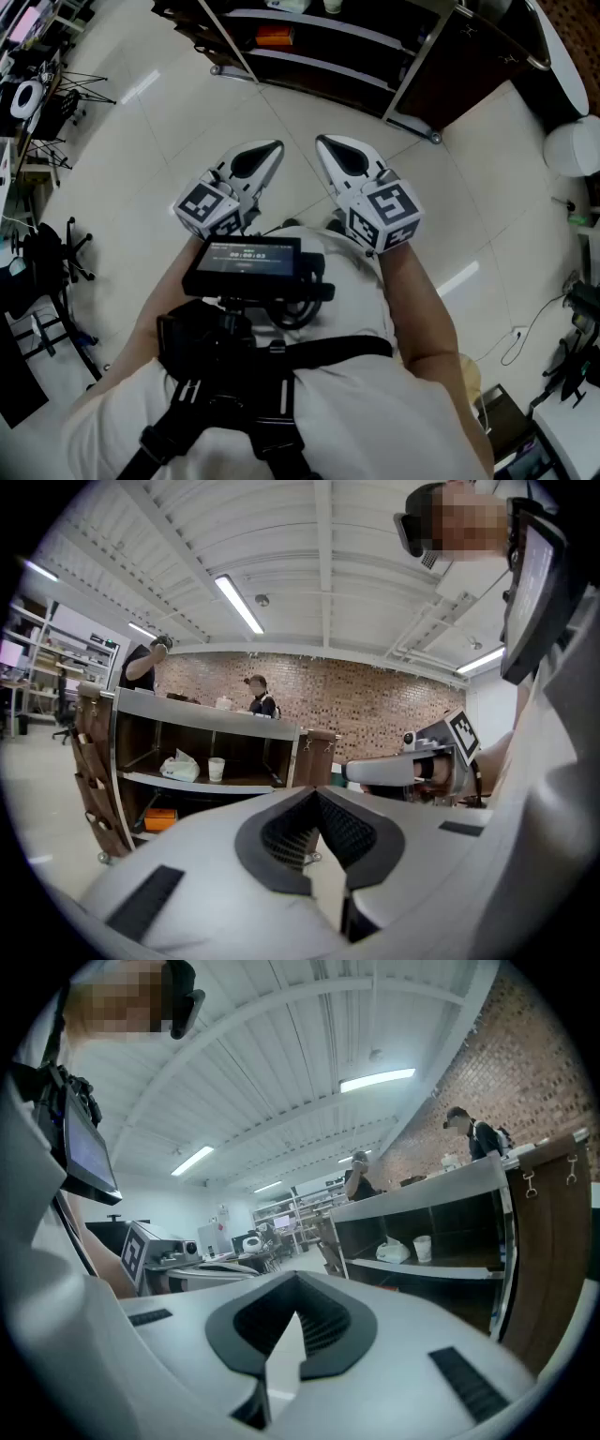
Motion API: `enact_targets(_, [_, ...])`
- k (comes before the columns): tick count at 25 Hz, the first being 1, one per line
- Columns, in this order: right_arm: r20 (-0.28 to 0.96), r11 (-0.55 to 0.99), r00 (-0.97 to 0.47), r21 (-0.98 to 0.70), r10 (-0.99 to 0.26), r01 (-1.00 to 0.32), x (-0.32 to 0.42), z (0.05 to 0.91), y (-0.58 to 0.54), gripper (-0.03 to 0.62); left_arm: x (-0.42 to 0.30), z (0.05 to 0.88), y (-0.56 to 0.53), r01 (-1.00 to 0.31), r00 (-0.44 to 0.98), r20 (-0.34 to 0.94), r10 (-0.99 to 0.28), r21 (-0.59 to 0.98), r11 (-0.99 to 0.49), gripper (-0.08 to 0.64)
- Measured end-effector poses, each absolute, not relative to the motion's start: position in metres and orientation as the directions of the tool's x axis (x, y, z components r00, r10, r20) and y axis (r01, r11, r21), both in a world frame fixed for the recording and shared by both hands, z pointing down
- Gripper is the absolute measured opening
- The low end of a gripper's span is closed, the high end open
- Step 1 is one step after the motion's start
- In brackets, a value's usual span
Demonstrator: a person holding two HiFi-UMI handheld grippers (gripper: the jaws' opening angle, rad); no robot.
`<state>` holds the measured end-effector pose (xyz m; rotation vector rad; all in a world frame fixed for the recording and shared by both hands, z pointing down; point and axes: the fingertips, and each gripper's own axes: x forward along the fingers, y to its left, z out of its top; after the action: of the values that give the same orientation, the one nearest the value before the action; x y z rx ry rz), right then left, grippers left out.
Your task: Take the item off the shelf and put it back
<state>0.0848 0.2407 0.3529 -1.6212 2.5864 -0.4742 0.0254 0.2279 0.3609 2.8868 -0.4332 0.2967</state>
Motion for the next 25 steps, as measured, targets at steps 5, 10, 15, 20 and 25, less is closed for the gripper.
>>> enact_targets(5, [0.115, 0.412, -0.458, -0.29, -0.881, -0.864, 0.094, 0.356, 0.239, 0.009, 0.035, 0.363, 0.226, -0.319, 0.932, 0.232, -0.277, 0.17, -0.932, 0.009])
enact_targets(10, [0.108, 0.425, -0.474, -0.303, -0.874, -0.853, 0.109, 0.362, 0.238, 0.009, 0.049, 0.365, 0.227, -0.339, 0.923, 0.246, -0.294, 0.162, -0.927, 0.009])
enact_targets(15, [0.095, 0.444, -0.493, -0.313, -0.865, -0.839, 0.126, 0.368, 0.237, 0.009, 0.068, 0.368, 0.227, -0.354, 0.916, 0.249, -0.313, 0.141, -0.924, 0.009])
enact_targets(20, [0.104, 0.455, -0.513, -0.339, -0.852, -0.824, 0.123, 0.379, 0.241, 0.009, 0.064, 0.375, 0.231, -0.386, 0.903, 0.266, -0.338, 0.151, -0.91, 0.009])
enact_targets(25, [0.094, 0.469, -0.524, -0.334, -0.846, -0.818, 0.12, 0.379, 0.229, 0.009, 0.061, 0.372, 0.218, -0.399, 0.896, 0.269, -0.353, 0.138, -0.907, 0.009])
